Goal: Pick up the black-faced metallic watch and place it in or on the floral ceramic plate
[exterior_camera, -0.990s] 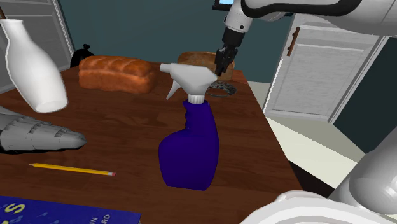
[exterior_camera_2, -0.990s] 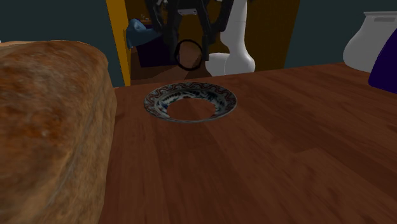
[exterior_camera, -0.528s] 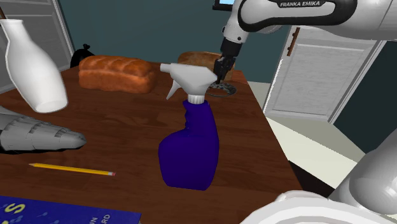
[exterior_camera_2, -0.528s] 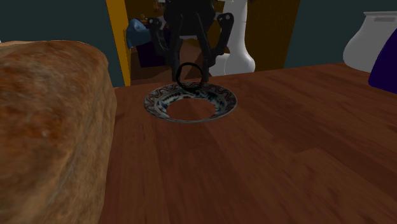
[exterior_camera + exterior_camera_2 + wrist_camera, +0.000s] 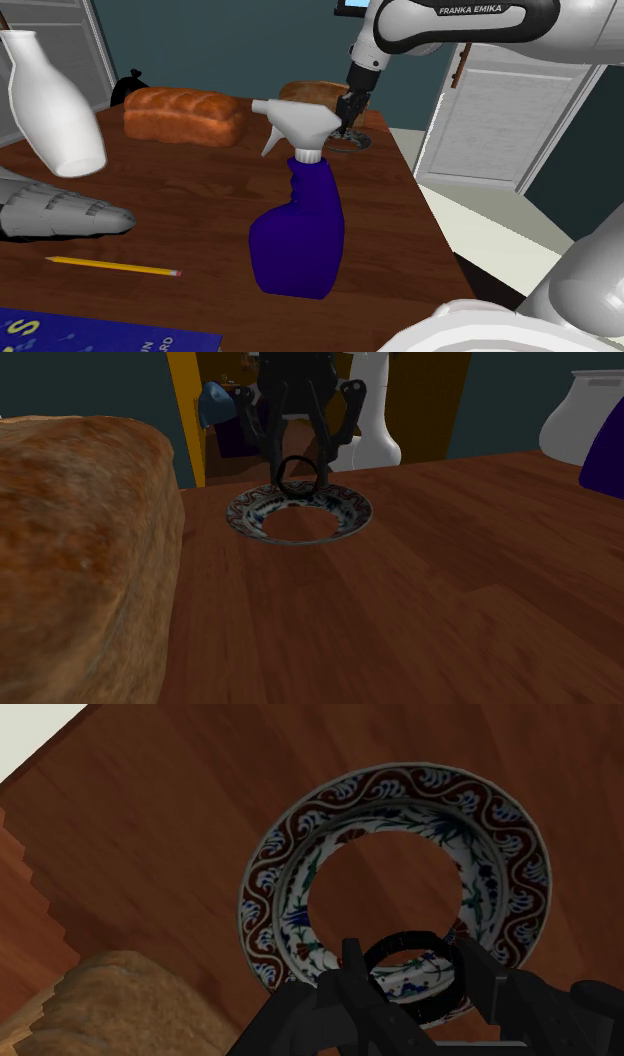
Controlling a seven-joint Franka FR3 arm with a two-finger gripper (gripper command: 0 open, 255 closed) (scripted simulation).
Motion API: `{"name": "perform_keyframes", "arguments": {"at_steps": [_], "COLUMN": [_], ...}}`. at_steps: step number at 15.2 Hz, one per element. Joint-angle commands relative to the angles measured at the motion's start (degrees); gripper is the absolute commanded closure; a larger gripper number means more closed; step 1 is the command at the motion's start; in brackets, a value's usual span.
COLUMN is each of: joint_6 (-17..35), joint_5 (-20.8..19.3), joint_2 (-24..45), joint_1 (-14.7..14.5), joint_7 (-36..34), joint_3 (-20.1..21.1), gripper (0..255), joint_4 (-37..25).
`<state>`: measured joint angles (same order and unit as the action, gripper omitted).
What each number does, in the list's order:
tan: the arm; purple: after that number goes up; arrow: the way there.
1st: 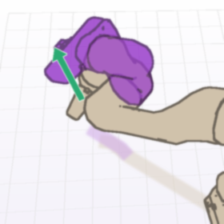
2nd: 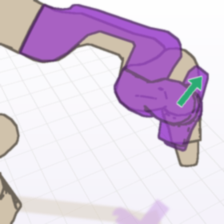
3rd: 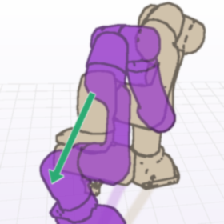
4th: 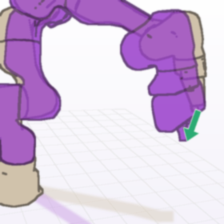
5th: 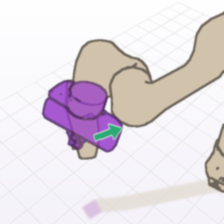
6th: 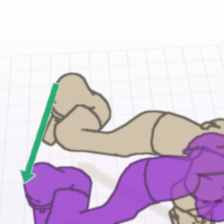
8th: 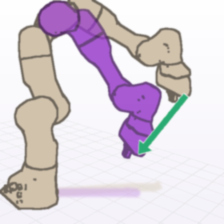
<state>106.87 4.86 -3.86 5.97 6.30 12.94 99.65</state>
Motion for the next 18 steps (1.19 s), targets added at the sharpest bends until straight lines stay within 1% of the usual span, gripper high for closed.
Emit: {"name": "perform_keyframes", "arguments": {"at_steps": [1,6,10,18], "joint_6": [0.0,0.0,-7.23,-7.23], "joint_5": [0.0,0.0,-0.01,-0.01], "joint_2": [0.0,0.0,-0.2,-0.2], "joint_1": [0.0,0.0,0.25,0.25], "joint_7": [0.0,0.0,-0.05,-0.05], "joint_3": [0.0,0.0,-0.31,-0.31], "gripper": [0,0,0,0], "joint_4": [0.0,0.0,-7.01,-7.01]}}
